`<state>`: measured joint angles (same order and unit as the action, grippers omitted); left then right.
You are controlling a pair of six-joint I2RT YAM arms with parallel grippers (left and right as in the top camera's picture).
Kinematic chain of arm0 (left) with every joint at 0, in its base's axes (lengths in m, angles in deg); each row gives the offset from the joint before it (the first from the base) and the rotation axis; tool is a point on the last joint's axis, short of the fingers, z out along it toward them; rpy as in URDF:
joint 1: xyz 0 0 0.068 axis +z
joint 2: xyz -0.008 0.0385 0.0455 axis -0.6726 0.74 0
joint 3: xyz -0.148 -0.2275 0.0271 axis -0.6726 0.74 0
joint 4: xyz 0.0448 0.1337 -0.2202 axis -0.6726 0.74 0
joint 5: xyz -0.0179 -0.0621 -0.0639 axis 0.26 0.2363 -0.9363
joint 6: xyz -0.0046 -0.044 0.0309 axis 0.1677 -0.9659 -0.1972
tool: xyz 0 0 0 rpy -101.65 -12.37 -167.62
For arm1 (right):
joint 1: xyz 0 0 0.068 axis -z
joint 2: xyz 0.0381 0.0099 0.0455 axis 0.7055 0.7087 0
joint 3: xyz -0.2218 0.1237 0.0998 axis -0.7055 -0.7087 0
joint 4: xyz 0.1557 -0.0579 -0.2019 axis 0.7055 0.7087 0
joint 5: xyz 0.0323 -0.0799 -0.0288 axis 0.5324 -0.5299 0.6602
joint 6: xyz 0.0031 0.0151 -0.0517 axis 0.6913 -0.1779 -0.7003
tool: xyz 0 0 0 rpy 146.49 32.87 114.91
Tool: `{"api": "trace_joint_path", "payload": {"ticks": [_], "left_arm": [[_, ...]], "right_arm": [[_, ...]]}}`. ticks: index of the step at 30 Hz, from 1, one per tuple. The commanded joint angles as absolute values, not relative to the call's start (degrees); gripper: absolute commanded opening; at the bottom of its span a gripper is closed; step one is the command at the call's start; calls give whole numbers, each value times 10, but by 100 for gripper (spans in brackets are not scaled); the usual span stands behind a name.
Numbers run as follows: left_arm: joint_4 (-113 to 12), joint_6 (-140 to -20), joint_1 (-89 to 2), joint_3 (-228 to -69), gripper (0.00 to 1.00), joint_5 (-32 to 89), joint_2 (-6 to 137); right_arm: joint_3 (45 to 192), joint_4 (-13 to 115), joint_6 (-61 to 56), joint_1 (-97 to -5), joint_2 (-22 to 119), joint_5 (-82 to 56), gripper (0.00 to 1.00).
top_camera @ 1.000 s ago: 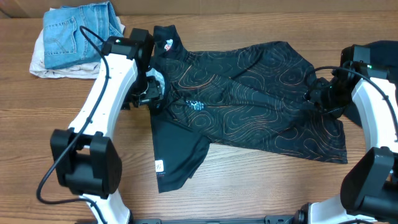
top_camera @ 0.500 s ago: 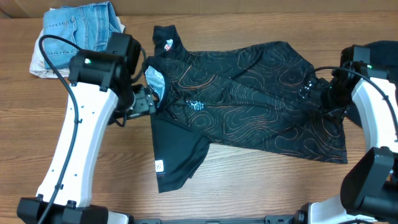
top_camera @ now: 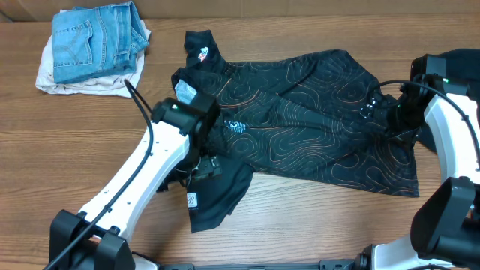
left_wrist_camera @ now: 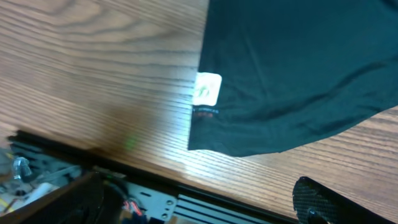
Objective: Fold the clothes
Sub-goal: 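Grasp the shirt's bottom-left hem with left gripper and bottom-right hem with right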
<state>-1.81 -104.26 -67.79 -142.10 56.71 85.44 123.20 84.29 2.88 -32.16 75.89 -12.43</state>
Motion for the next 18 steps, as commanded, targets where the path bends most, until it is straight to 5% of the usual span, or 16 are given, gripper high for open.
{"api": "trace_joint_path", "payload": {"ticks": [1,18], "left_arm": [[-53,-1049,-682,-1369,100,510,847],[-296,-1071,-682,-1141,93,436,847]], "right_arm": [[1237,840,30,-324,758,-121,100],[1237,840,30,-324,758,-121,100]]}}
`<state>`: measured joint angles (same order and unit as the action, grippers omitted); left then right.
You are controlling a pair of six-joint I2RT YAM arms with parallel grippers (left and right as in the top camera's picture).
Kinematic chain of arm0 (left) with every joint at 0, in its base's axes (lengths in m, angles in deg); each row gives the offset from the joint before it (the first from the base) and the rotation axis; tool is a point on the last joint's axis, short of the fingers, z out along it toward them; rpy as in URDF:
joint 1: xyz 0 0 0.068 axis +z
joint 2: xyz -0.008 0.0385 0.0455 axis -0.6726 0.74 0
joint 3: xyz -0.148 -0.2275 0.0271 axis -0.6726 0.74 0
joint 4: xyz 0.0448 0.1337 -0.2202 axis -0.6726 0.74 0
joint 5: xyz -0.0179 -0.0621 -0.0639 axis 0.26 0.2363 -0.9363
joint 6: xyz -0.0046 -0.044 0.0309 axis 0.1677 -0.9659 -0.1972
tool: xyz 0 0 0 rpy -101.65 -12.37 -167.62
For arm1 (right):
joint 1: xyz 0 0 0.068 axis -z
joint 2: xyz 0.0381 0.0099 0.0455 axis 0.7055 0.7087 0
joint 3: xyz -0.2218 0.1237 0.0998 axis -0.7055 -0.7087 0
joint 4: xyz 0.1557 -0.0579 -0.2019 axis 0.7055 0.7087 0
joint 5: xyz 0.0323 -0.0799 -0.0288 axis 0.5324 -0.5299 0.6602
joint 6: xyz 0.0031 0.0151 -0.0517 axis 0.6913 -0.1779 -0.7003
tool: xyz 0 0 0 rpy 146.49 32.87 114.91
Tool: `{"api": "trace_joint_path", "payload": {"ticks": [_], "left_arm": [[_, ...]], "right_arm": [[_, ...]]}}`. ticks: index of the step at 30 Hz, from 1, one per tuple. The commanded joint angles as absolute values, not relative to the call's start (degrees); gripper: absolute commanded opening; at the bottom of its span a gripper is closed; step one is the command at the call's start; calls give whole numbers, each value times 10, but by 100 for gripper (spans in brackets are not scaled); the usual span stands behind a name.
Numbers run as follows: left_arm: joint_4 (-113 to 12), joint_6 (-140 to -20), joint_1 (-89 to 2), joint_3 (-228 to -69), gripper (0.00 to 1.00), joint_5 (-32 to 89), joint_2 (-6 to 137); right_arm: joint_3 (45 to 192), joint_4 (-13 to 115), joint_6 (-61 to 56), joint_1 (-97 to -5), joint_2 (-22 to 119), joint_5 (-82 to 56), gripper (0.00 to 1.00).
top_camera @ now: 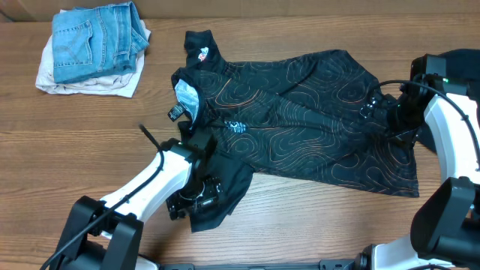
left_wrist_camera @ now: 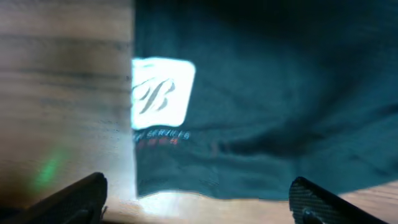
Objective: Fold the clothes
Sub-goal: 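Grasp the shirt's bottom-left hem with left gripper and bottom-right hem with right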
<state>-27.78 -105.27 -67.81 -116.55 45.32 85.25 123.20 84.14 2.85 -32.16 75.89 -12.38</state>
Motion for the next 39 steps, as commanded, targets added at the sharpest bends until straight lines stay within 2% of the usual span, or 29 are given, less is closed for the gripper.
{"api": "trace_joint_path", "payload": {"ticks": [1,8,11,13,14,17,18,21,26,30,39], "left_arm": [[-302,-1071,-682,-1134,92,432,847],[-344,-1075,-682,-1087,90,427,847],[-366,-1079,-682,-1072,82,426,847],[-369,-1080,-682,-1071,67,426,847],[-369,-1080,-682,-1071,50,422,847],[-367,-1079,-682,-1072,8,421,847],[-365,-1079,-682,-1074,4,420,847],[-325,-1077,-682,-1104,4,428,847],[-236,-1077,-681,-1211,4,491,832],[-226,-1077,-681,-1223,4,501,832],[-227,-1077,-681,-1223,4,500,832]], "right_arm": [[1237,840,30,-324,758,-121,100],[1237,840,30,-324,758,-121,100],[1237,840,30,-324,758,-121,100],[1237,840,30,-324,758,-121,100],[1237,840,30,-324,758,-121,100],[1237,839,30,-324,758,-121,100],[1237,839,30,-324,758,-121,100],[1237,843,31,-324,758,-122,93],[1237,899,167,-281,741,-261,94],[1227,919,168,-228,736,-254,94],[1101,837,207,-139,736,-237,94]]}}
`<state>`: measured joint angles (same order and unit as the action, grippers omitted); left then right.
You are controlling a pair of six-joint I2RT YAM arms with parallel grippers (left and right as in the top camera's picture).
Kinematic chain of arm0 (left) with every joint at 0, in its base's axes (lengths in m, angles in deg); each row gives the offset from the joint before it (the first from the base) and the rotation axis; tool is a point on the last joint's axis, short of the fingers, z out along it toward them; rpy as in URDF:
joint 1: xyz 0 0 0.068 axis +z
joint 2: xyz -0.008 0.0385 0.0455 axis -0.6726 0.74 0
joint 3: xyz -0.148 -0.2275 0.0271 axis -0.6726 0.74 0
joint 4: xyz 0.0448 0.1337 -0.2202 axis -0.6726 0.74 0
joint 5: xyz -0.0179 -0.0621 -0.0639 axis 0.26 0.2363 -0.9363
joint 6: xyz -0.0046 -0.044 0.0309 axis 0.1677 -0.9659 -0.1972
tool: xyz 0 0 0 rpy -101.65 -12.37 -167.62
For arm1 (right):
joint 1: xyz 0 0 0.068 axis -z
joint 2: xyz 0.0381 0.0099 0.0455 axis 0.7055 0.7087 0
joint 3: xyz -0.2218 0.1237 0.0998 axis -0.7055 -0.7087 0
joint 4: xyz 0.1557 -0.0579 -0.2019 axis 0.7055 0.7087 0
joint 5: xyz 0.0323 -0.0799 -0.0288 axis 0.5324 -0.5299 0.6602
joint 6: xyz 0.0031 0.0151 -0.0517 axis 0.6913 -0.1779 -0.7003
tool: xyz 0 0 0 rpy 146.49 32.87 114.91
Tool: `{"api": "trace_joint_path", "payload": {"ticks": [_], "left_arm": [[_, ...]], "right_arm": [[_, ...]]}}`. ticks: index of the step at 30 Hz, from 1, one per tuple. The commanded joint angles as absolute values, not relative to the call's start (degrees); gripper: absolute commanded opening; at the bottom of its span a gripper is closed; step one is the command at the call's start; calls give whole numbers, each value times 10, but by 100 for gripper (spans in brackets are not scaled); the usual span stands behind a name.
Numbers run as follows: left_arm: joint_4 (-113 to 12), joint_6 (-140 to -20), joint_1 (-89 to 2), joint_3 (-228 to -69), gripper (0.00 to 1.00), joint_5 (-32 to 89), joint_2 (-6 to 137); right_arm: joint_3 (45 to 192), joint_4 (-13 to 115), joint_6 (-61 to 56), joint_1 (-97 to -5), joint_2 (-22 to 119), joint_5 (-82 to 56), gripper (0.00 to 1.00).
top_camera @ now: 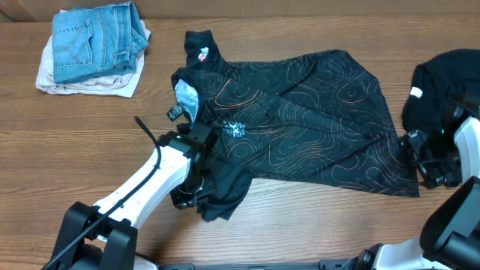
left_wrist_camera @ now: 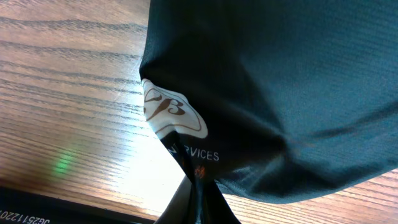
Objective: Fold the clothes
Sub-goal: 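Grasp the shirt's bottom-left hem with left gripper and bottom-right hem with right, then lift the shirt by its hem with both grippers and flip it over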
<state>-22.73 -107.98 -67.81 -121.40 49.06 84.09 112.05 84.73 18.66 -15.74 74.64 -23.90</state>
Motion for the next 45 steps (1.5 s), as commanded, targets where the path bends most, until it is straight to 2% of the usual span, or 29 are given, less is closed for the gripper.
{"api": "trace_joint_path", "payload": {"ticks": [1,6,14,22,26,29,31,32,33,34,39,45], "left_arm": [[-227,-1077,-681,-1223,5,500,832],[-227,-1077,-681,-1223,5,501,832],[-223,-1077,-681,-1223,5,500,832],[-223,-1077,-682,-1223,5,500,832],[-223,-1077,-682,-1223,5,500,832],[-222,-1077,-682,-1223,5,500,832],[-221,-1077,-682,-1223,5,500,832],[-221,-1075,-682,-1223,4,500,832],[-223,-1068,-682,-1223,4,502,832],[-223,-1068,-682,-1225,4,505,832],[-184,-1048,-682,-1286,4,539,821],[-122,-1016,-682,-1417,4,589,746]], "right_arm": [[1090,827,217,-123,736,-237,94],[1083,821,223,-75,736,-237,94],[1001,738,237,-75,737,-237,91],[982,696,238,-75,755,-237,90],[962,674,242,-75,763,-237,85],[959,673,242,-75,763,-237,78],[959,673,242,-75,763,-237,54],[959,673,241,-75,763,-237,39],[959,674,241,-75,763,-237,19],[959,674,241,-75,763,-237,5],[981,715,259,-75,738,-235,4],[1039,783,237,-75,596,-230,4]]}}
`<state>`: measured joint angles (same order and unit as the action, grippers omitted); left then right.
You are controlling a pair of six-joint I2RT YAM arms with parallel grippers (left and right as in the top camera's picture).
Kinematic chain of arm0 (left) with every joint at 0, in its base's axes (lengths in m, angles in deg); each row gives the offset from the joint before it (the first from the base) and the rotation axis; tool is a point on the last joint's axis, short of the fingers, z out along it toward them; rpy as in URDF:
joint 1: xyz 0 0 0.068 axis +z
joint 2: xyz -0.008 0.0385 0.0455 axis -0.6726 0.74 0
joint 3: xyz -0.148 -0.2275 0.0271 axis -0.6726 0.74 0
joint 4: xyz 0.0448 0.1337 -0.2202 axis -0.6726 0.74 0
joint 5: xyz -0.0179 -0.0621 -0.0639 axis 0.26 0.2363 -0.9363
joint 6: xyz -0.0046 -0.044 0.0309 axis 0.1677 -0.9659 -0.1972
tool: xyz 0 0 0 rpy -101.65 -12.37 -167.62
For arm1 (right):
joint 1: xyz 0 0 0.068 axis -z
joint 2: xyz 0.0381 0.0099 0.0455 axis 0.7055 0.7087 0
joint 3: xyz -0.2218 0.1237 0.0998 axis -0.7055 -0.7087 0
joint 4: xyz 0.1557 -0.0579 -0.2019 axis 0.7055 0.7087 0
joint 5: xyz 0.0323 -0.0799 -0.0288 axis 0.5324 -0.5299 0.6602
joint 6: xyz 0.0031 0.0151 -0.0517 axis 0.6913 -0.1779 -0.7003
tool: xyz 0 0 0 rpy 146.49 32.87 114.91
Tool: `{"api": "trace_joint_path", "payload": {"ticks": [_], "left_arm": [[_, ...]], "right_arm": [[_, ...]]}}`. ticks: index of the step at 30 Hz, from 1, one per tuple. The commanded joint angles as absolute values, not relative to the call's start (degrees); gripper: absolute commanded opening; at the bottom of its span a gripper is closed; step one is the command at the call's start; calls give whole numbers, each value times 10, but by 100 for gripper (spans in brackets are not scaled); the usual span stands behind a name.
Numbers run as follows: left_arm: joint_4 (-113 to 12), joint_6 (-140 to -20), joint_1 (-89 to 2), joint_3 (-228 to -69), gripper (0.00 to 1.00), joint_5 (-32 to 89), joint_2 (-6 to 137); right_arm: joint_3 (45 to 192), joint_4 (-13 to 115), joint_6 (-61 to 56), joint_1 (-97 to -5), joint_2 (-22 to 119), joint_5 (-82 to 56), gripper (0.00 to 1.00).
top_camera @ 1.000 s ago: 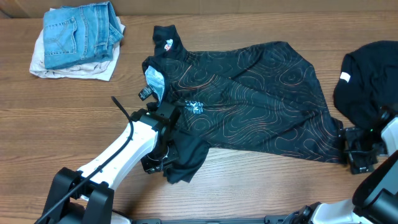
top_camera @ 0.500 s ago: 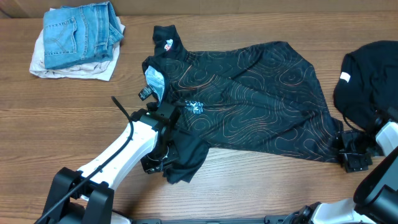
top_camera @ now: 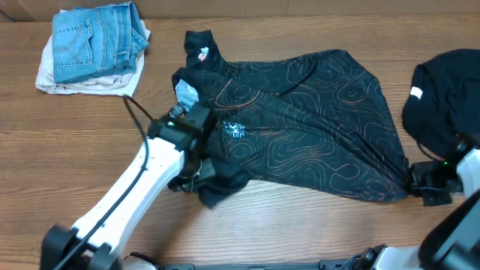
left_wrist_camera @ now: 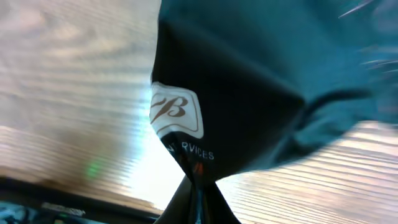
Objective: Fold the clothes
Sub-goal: 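Lift the shirt by its hem with both grippers and flip it over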
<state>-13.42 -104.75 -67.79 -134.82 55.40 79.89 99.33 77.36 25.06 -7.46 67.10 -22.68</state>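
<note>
A black shirt with thin orange contour lines lies spread across the table. Its plain black left sleeve is bunched up at the shirt's front left. My left gripper is shut on that sleeve's edge. The left wrist view shows the pinch just below the white logo patch, with the cloth hanging in folds. My right gripper sits at the shirt's front right hem corner. Whether it holds the hem does not show.
Folded blue jeans lie on a white cloth at the back left. A dark bundled garment sits at the right edge. Bare wooden table runs along the front.
My left gripper, still shut on the sleeve, has moved up and back toward the shirt body, and the sleeve is more bunched. My right gripper has shifted slightly toward the front by the hem corner.
At first my left gripper hovered open over the flat sleeve, and my right gripper rested on the shirt's right side. Then the left was low over the logo patch. Later it was shut on the sleeve and the right sat by the hem. Now the sleeve is lifted.
</note>
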Motion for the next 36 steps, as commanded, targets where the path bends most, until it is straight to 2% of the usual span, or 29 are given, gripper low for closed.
{"api": "trace_joint_path", "payload": {"ticks": [1,8,23,30,36], "left_arm": [[-113,-1006,-682,-1446,4,589,727],[-72,-967,-682,-1607,4,625,649],[-12,-907,-682,-2058,4,672,638],[-84,-907,-682,-2113,4,743,638],[-195,-866,-682,-2113,4,837,657]], "right_arm": [[1058,795,208,-75,556,-212,4],[1226,892,121,-75,452,-139,4],[1726,1071,89,-75,482,-63,4],[1844,1077,92,-75,524,30,4],[1847,1013,117,-75,531,51,4]]}}
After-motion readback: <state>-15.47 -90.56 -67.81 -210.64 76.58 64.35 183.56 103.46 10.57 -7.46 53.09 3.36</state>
